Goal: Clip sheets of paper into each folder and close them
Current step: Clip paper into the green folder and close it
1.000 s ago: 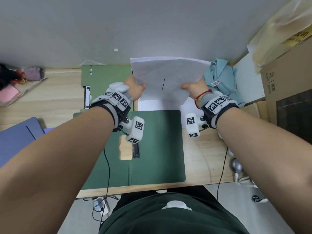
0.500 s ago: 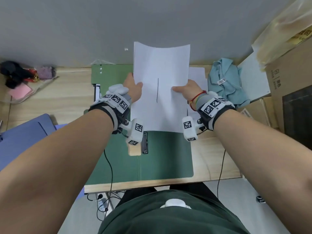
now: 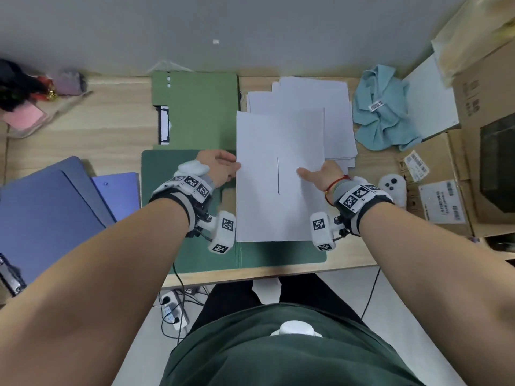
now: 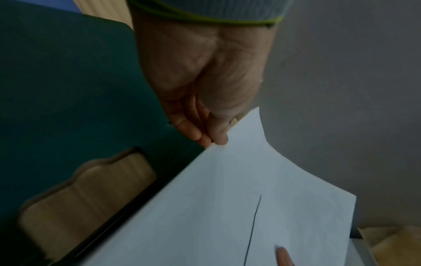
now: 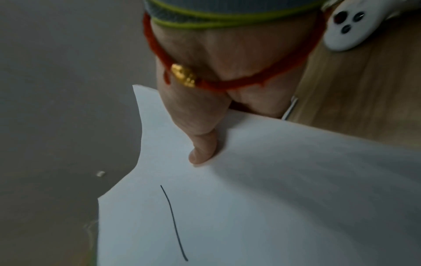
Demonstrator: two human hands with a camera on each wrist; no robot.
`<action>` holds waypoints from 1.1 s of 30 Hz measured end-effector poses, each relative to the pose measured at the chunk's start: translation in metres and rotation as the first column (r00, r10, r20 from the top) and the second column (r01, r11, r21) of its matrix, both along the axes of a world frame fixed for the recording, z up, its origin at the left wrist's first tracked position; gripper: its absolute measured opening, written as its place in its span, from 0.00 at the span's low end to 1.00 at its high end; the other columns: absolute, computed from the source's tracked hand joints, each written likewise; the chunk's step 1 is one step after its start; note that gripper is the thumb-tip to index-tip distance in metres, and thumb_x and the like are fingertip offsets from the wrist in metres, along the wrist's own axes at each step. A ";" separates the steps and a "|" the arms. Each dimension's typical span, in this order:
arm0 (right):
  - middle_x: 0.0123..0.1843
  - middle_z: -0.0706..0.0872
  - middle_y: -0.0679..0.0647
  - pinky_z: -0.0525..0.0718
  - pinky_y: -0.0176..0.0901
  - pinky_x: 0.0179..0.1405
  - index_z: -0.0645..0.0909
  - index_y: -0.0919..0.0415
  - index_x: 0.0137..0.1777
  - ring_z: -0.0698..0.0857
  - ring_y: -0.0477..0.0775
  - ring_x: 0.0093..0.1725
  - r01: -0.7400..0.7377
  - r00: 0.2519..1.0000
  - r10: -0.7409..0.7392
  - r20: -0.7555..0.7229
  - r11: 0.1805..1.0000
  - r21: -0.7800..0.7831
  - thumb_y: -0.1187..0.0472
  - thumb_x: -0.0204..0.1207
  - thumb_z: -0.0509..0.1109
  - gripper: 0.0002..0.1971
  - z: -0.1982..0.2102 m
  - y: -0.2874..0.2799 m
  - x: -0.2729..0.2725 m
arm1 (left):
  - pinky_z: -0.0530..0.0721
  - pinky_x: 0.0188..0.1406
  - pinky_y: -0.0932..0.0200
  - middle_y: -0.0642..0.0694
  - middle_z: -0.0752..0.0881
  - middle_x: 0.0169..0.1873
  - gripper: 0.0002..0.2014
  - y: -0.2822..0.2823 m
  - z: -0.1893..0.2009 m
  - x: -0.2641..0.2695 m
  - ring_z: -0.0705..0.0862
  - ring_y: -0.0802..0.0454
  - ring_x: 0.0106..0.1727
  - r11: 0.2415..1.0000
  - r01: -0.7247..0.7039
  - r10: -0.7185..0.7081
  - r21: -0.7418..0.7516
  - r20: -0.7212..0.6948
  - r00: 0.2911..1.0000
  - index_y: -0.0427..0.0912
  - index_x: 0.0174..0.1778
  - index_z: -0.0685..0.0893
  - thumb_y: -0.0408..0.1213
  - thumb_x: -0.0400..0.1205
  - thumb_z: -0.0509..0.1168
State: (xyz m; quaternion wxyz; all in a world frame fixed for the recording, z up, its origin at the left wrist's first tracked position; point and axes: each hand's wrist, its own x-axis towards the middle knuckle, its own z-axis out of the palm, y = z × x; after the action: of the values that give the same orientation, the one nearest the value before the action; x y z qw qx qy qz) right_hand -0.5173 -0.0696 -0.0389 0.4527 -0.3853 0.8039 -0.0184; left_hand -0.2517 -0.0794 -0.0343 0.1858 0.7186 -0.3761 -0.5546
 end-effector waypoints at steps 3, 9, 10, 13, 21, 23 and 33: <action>0.80 0.70 0.64 0.72 0.53 0.72 0.59 0.70 0.82 0.72 0.64 0.77 0.001 0.999 0.002 -0.049 0.998 0.058 0.40 0.75 0.72 0.46 -0.005 0.008 -0.016 | 0.90 0.45 0.56 0.40 0.90 0.39 0.06 0.009 -0.009 0.005 0.87 0.51 0.33 0.997 -0.054 0.052 0.049 0.038 0.998 0.43 0.40 0.85 0.29 0.77 0.75; 0.83 0.65 0.65 0.68 0.54 0.77 0.57 0.70 0.83 0.68 0.65 0.80 -0.051 0.997 0.062 -0.055 0.984 0.173 0.39 0.78 0.68 0.45 -0.028 0.032 -0.034 | 0.91 0.53 0.45 0.43 0.92 0.40 0.11 0.036 -0.050 -0.017 0.92 0.45 0.43 0.968 0.067 -0.108 0.243 0.159 0.981 0.47 0.42 0.87 0.42 0.70 0.80; 0.83 0.65 0.65 0.68 0.55 0.77 0.57 0.70 0.83 0.68 0.65 0.80 -0.049 0.997 0.058 -0.046 0.983 0.178 0.39 0.78 0.68 0.45 -0.031 0.036 -0.034 | 0.91 0.53 0.47 0.46 0.91 0.42 0.14 0.038 -0.050 -0.023 0.92 0.45 0.44 0.960 0.106 -0.164 0.259 0.213 0.963 0.48 0.45 0.87 0.47 0.68 0.80; 0.81 0.68 0.65 0.70 0.55 0.75 0.59 0.70 0.83 0.70 0.65 0.78 -0.042 0.998 0.050 -0.040 0.983 0.181 0.39 0.77 0.69 0.45 -0.040 0.040 -0.037 | 0.85 0.49 0.56 0.52 0.87 0.47 0.22 0.041 -0.047 -0.038 0.87 0.48 0.48 0.908 0.270 -0.385 0.321 0.383 0.840 0.50 0.56 0.84 0.56 0.72 0.77; 0.82 0.67 0.64 0.70 0.52 0.74 0.57 0.70 0.83 0.70 0.64 0.79 -0.071 0.997 0.075 -0.016 0.980 0.186 0.41 0.78 0.69 0.44 -0.056 0.048 -0.041 | 0.75 0.38 0.58 0.47 0.88 0.50 0.19 0.045 -0.054 -0.059 0.81 0.48 0.44 0.852 0.285 -0.498 0.440 0.510 0.702 0.47 0.53 0.82 0.52 0.73 0.76; 0.82 0.66 0.64 0.70 0.51 0.73 0.57 0.70 0.83 0.70 0.64 0.79 -0.070 0.997 0.072 -0.006 0.980 0.189 0.41 0.78 0.70 0.44 -0.056 0.048 -0.039 | 0.76 0.37 0.59 0.47 0.89 0.51 0.17 0.045 -0.053 -0.057 0.83 0.48 0.43 0.858 0.272 -0.486 0.437 0.513 0.708 0.47 0.51 0.83 0.52 0.73 0.76; 0.82 0.66 0.62 0.70 0.51 0.72 0.56 0.67 0.84 0.70 0.62 0.79 -0.044 0.999 0.043 0.008 0.979 0.197 0.40 0.78 0.69 0.45 -0.060 0.044 -0.040 | 0.89 0.55 0.49 0.54 0.91 0.43 0.20 0.052 -0.051 -0.042 0.91 0.48 0.45 0.908 0.149 -0.294 0.391 0.344 0.892 0.57 0.45 0.84 0.58 0.60 0.77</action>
State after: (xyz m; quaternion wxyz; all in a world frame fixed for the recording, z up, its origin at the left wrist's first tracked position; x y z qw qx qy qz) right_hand -0.5574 -0.0254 -0.0987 0.4905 -0.3559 0.7923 0.0705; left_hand -0.2932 -0.0276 -0.0855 -0.0921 0.7886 -0.3801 -0.4745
